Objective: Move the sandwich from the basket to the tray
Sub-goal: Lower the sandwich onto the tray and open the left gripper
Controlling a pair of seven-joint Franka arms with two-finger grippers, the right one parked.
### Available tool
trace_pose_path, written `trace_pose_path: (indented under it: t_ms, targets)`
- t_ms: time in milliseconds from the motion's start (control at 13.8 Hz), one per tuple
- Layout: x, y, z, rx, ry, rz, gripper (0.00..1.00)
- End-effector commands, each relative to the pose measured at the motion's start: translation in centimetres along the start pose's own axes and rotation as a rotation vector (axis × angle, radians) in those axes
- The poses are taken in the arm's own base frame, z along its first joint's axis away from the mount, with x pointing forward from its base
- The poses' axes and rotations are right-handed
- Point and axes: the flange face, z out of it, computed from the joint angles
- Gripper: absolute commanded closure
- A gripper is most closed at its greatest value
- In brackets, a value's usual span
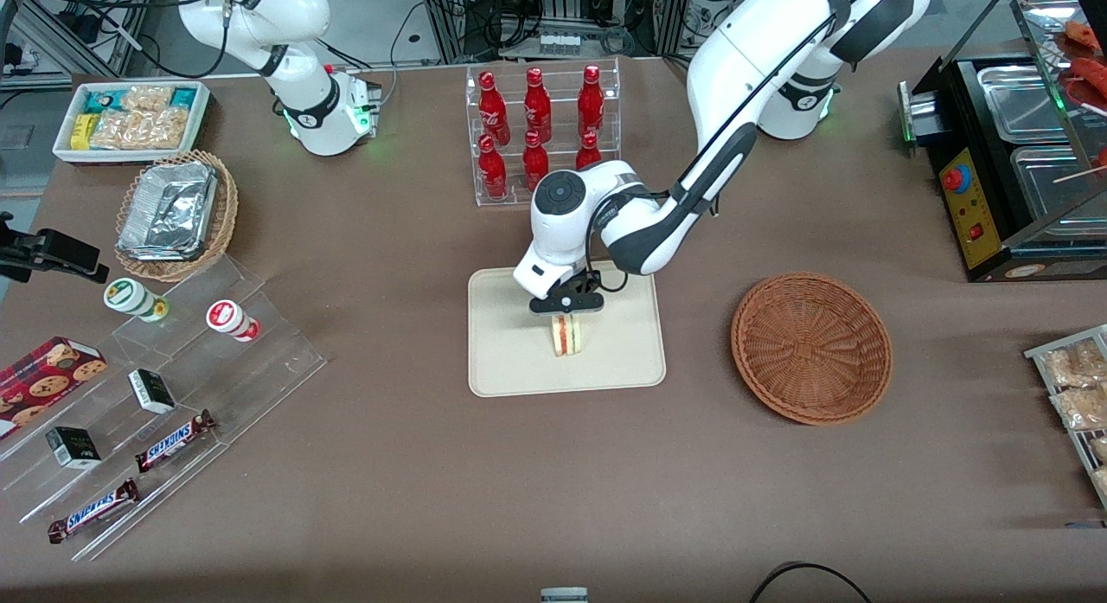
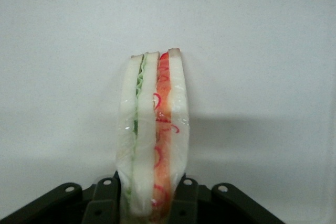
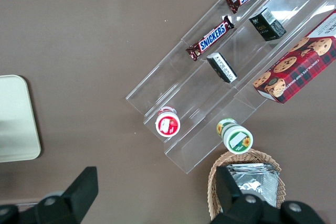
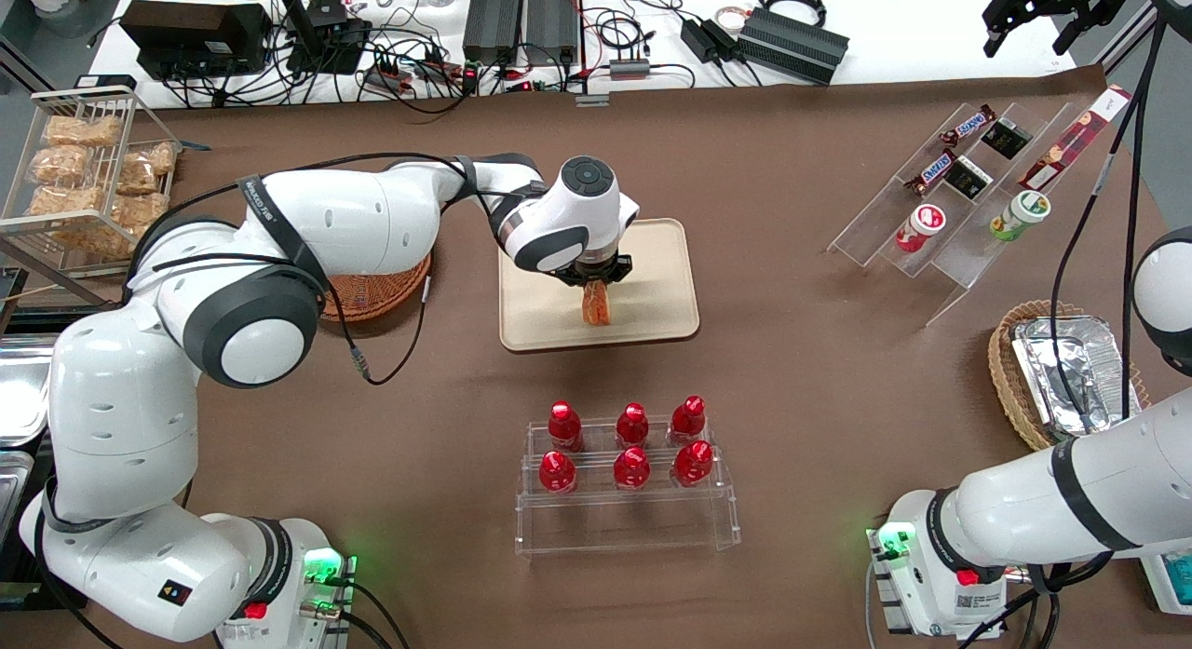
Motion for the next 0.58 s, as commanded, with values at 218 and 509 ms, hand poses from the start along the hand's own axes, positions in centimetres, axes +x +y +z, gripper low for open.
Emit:
trace_pose_path:
  t_ms: [218,509]
  targets:
    - [1.5,0.3,-7.5,0.006,0.086,-0.043,0.0]
    - [5.0,-2.7,-17.7,0.038,0.074,-0.168,0.0]
